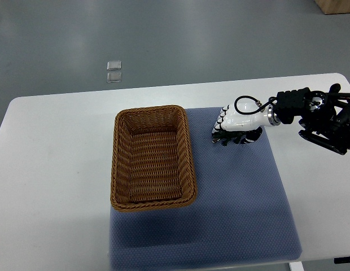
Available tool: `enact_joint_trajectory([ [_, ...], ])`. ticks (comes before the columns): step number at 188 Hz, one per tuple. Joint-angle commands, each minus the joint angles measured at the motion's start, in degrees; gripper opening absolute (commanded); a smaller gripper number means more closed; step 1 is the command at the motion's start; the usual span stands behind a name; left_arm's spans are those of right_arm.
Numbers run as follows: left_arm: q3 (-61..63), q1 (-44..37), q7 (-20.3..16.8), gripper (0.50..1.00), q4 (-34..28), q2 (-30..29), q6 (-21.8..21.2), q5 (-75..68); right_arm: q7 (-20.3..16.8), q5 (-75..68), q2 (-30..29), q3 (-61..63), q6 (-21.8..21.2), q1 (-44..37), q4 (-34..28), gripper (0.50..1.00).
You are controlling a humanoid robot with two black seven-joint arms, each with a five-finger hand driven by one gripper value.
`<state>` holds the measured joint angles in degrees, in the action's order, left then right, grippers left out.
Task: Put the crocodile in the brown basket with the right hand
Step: 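Close the right hand's fingers around the crocodile, then lift the crocodile and carry it over the wicker basket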
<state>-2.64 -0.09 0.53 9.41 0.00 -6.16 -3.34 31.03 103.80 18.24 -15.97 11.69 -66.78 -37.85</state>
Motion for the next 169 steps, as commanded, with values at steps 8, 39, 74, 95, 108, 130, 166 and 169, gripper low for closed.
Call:
enact_joint_trajectory([
  [8, 0.0, 0.0, 0.0, 1.000, 0.0, 0.0, 0.0, 0.0, 0.0, 0.0, -0.2, 0.0, 0.0, 0.0, 0.5, 0.805],
  [39, 0.0, 0.0, 0.0, 1.000, 0.0, 0.0, 0.0, 0.0, -0.1, 0.0, -0.6, 0.0, 0.0, 0.1, 1.4, 0.760],
  [74, 0.0, 0.0, 0.0, 1.000, 0.0, 0.0, 0.0, 0.0, -0.3, 0.0, -0.7, 0.0, 0.0, 0.1, 1.7, 0.697],
  [95, 0.0, 0.0, 0.0, 1.000, 0.0, 0.0, 0.0, 0.0, -0.5, -0.1, -0.7, 0.0, 0.1, 0.2, 1.8, 0.623],
  [108, 0.0, 0.0, 0.0, 1.000, 0.0, 0.0, 0.0, 0.0, -0.7, -0.2, -0.7, 0.1, 0.1, 0.2, 1.8, 0.552],
  [130, 0.0, 0.0, 0.0, 1.000, 0.0, 0.0, 0.0, 0.0, -0.7, -0.3, 0.0, 0.4, 1.4, 0.1, 1.8, 0.509],
  [166, 0.0, 0.0, 0.0, 1.000, 0.0, 0.0, 0.0, 0.0, -0.5, -0.9, 2.5, 1.5, 5.1, -0.9, 0.1, 0.500],
  [169, 0.0, 0.0, 0.0, 1.000, 0.0, 0.0, 0.0, 0.0, -0.5, -0.9, 2.8, 1.7, 5.4, -1.1, -0.2, 0.500],
])
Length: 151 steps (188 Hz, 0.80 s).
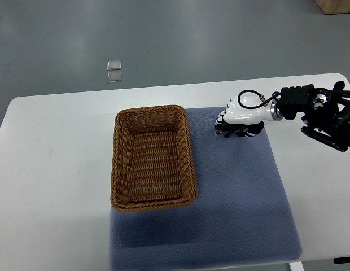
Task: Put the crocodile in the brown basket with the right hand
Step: 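Lift the crocodile and carry it over the wicker basket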
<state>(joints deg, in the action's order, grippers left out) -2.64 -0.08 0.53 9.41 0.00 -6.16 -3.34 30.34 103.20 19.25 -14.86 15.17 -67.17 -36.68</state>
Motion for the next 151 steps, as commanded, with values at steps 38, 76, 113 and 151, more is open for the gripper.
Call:
enact_joint_trajectory([
  [38, 0.0, 0.0, 0.0, 1.000, 0.0, 0.0, 0.0, 0.0, 0.2, -0.3, 5.8, 1.9, 4.3, -5.8, -11.3, 0.500],
  [76, 0.0, 0.0, 0.0, 1.000, 0.0, 0.0, 0.0, 0.0, 0.9, -0.3, 5.8, 2.0, 5.4, -10.4, -17.6, 0.500],
  [113, 0.0, 0.0, 0.0, 1.000, 0.0, 0.0, 0.0, 0.0, 3.4, -0.3, 3.5, 2.1, 4.7, -13.1, -23.6, 0.500],
  [151, 0.0, 0.0, 0.0, 1.000, 0.0, 0.0, 0.0, 0.0, 3.8, -0.3, -2.2, 2.2, 4.6, -13.2, -25.2, 0.500],
])
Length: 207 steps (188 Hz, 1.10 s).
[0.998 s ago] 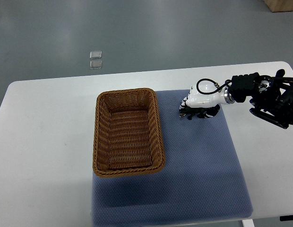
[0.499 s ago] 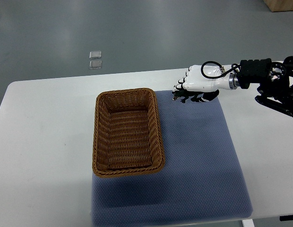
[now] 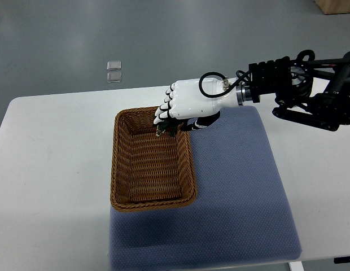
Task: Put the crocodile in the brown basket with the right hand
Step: 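Lift the crocodile and carry it over the wicker basket, then open the right hand to drop the crocodile into the basket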
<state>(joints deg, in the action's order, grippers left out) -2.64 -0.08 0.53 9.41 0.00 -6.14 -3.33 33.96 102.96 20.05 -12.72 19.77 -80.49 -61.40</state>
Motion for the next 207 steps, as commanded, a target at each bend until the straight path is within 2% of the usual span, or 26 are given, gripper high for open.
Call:
enact_joint_trajectory([
  [1, 0.0, 0.0, 0.0, 1.000, 0.0, 0.0, 0.0, 0.0, 0.1, 0.0, -3.0, 0.1, 0.0, 0.2, -0.5, 0.500],
  [30, 0.0, 0.0, 0.0, 1.000, 0.0, 0.0, 0.0, 0.1, -0.1, 0.2, -5.8, 0.1, -0.2, 1.8, -0.5, 0.500],
  [39, 0.0, 0.0, 0.0, 1.000, 0.0, 0.0, 0.0, 0.0, -0.3, 0.4, -6.2, 0.0, -0.2, 2.7, -0.4, 0.539],
  [49, 0.0, 0.0, 0.0, 1.000, 0.0, 0.0, 0.0, 0.0, -0.3, 0.4, -6.2, 0.0, -0.2, 2.7, -0.4, 0.539],
  [50, 0.0, 0.0, 0.0, 1.000, 0.0, 0.0, 0.0, 0.0, -0.4, 0.5, -6.2, 0.0, -0.2, 3.5, -0.3, 0.588],
  [57, 0.0, 0.0, 0.0, 1.000, 0.0, 0.0, 0.0, 0.0, -0.4, 0.6, -6.2, 0.0, -0.2, 4.1, 0.0, 0.627],
  [68, 0.0, 0.0, 0.0, 1.000, 0.0, 0.0, 0.0, 0.1, -0.4, 0.6, -6.3, 0.1, -0.2, 5.1, 0.2, 0.748],
  [70, 0.0, 0.0, 0.0, 1.000, 0.0, 0.0, 0.0, 0.1, -0.4, 0.6, -6.3, 0.1, -0.2, 5.1, 0.2, 0.748],
  [73, 0.0, 0.0, 0.0, 1.000, 0.0, 0.0, 0.0, 0.0, -0.4, 0.6, -6.5, 0.1, -0.1, 5.3, 0.2, 0.784],
  [83, 0.0, 0.0, 0.0, 1.000, 0.0, 0.0, 0.0, 0.0, -0.4, 0.6, -6.9, 0.1, 0.4, 5.5, 0.5, 0.850],
  [95, 0.0, 0.0, 0.0, 1.000, 0.0, 0.0, 0.0, 0.0, -0.3, 0.6, -6.8, 0.1, 0.4, 5.8, 0.8, 0.895],
  [113, 0.0, 0.0, 0.0, 1.000, 0.0, 0.0, 0.0, 0.0, -0.3, 0.4, -6.7, 0.1, 0.4, 6.0, 1.0, 0.923],
  [171, 0.0, 0.0, 0.0, 1.000, 0.0, 0.0, 0.0, 0.0, -0.4, -0.1, -5.9, 7.5, -0.5, 8.7, 2.5, 0.926],
  [189, 0.0, 0.0, 0.0, 1.000, 0.0, 0.0, 0.0, 0.0, -0.4, -0.7, -4.8, 13.1, -2.7, 11.7, 3.2, 0.926],
  [207, 0.0, 0.0, 0.0, 1.000, 0.0, 0.0, 0.0, 0.0, -0.4, -1.6, -3.6, 22.2, -7.4, 16.4, 4.3, 0.926],
])
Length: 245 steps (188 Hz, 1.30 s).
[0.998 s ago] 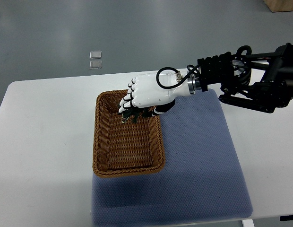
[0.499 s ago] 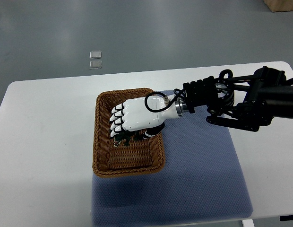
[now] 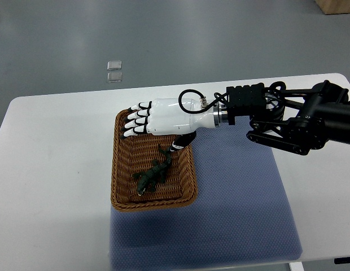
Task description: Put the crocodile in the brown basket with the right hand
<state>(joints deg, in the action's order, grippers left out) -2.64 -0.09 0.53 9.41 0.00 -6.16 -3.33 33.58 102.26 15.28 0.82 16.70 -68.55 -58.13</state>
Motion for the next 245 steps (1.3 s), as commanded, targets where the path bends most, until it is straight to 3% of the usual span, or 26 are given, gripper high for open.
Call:
enact_joint_trajectory([
  [1, 0.0, 0.0, 0.0, 1.000, 0.0, 0.0, 0.0, 0.0, 0.0, -1.1, 1.2, 9.8, -5.0, 5.0, 1.2, 0.926],
  [28, 0.0, 0.0, 0.0, 1.000, 0.0, 0.0, 0.0, 0.0, -0.4, -6.6, 1.9, 24.8, -15.2, 11.0, 3.1, 0.926],
  [47, 0.0, 0.0, 0.0, 1.000, 0.0, 0.0, 0.0, 0.0, -0.8, -14.4, 1.9, 32.1, -21.3, 13.9, 8.0, 0.926],
  [88, 0.0, 0.0, 0.0, 1.000, 0.0, 0.0, 0.0, 0.0, -4.0, -35.7, 1.5, 37.1, -29.8, 16.6, 18.4, 0.926],
  [125, 0.0, 0.0, 0.0, 1.000, 0.0, 0.0, 0.0, 0.0, -10.3, -55.0, 1.2, 42.3, -36.7, 20.5, 20.6, 0.926],
  [188, 0.0, 0.0, 0.0, 1.000, 0.0, 0.0, 0.0, 0.0, -20.3, -59.8, -5.6, 61.2, -38.1, 29.7, 20.3, 0.926],
  [245, 0.0, 0.0, 0.0, 1.000, 0.0, 0.0, 0.0, 0.0, -21.1, -59.8, -8.2, 71.6, -37.4, 32.3, 19.8, 0.928],
])
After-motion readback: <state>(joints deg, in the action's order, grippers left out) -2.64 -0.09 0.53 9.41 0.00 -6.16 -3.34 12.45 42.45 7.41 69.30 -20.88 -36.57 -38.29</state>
